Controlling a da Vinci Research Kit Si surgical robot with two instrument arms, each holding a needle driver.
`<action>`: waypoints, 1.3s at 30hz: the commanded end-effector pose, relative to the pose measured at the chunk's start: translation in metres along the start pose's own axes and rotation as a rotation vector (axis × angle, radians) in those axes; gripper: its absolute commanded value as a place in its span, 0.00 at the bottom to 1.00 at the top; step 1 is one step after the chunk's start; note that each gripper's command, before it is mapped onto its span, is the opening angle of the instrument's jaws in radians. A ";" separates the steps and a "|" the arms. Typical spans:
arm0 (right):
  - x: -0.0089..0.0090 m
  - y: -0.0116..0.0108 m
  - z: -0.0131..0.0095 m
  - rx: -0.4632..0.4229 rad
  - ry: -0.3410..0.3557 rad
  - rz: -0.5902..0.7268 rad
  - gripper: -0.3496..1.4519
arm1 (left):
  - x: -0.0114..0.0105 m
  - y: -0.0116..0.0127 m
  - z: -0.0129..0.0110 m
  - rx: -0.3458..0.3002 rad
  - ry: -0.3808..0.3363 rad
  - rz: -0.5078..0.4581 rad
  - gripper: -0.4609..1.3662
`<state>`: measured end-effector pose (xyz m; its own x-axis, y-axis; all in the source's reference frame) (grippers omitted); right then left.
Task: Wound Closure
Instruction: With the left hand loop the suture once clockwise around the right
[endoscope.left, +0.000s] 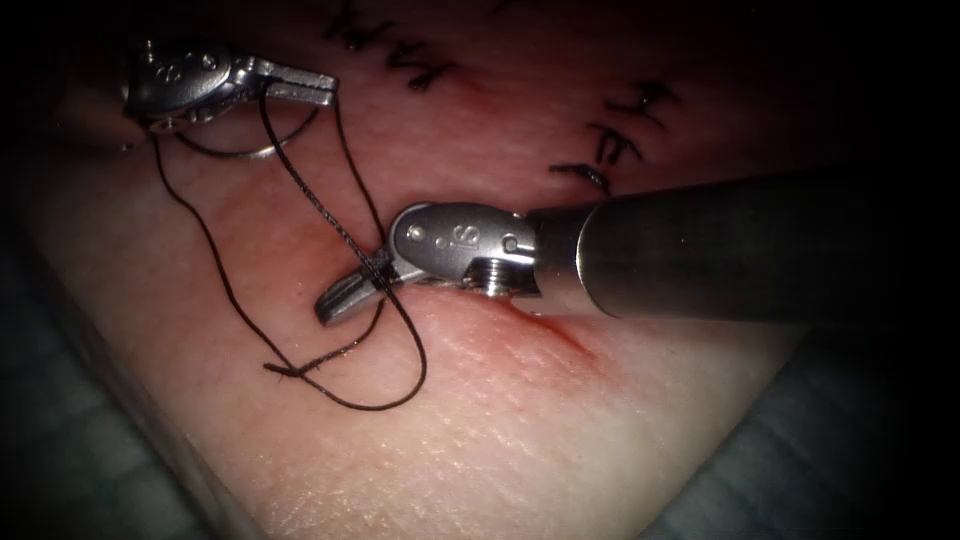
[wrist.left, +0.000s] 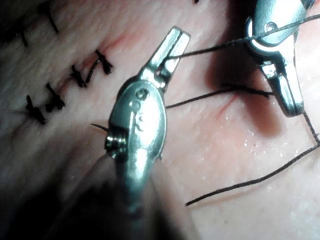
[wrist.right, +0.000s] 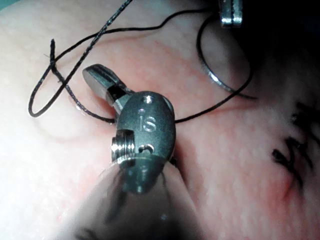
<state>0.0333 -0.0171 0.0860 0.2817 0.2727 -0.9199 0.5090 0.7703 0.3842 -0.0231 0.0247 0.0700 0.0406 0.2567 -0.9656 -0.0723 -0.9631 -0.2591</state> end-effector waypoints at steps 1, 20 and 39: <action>0.0001 0.0000 -0.0001 -0.012 0.000 0.001 0.00 | 0.0000 0.0000 0.0000 -0.004 0.000 0.000 0.06; 0.0001 0.0003 -0.0004 -0.112 0.026 0.098 0.49 | 0.0029 0.0007 0.0005 0.009 0.016 0.001 0.06; -0.0015 0.0025 -0.0001 -0.313 0.154 0.194 0.59 | 0.0082 0.0074 0.0030 -0.006 0.115 -0.051 0.06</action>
<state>0.0342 -0.0156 0.0884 0.2053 0.4979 -0.8426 0.1743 0.8286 0.5320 -0.0263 0.0196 0.0599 0.1613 0.2956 -0.9416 -0.0725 -0.9480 -0.3100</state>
